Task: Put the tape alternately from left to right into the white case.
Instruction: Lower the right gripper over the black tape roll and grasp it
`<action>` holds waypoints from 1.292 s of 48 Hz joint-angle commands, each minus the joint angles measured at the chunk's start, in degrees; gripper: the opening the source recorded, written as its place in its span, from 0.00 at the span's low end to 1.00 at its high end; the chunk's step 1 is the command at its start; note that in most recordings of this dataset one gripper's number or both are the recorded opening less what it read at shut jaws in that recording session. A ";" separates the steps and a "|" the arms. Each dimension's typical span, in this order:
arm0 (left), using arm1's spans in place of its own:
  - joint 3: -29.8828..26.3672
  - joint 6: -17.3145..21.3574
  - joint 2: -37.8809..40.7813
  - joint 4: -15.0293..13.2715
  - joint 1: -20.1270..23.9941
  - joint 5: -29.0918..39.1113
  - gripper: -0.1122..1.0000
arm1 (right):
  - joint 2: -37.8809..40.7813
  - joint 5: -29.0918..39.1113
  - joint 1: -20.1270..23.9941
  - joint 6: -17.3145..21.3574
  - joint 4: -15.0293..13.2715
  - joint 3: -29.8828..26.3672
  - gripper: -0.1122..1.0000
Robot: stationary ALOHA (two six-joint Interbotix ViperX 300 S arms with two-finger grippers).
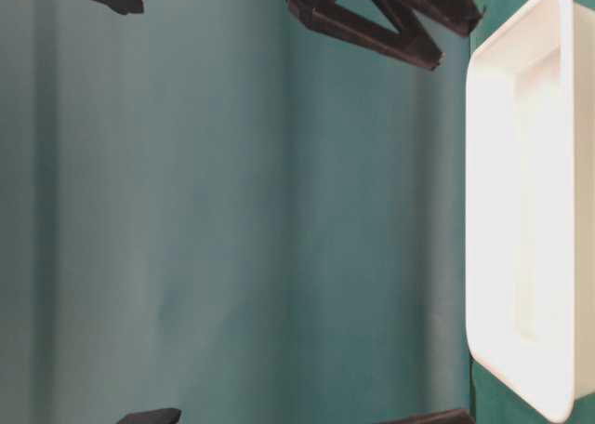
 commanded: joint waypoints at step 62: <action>-0.44 -0.26 -0.35 0.09 -0.18 -0.26 0.65 | 1.85 4.48 12.30 8.53 -0.09 -0.44 0.83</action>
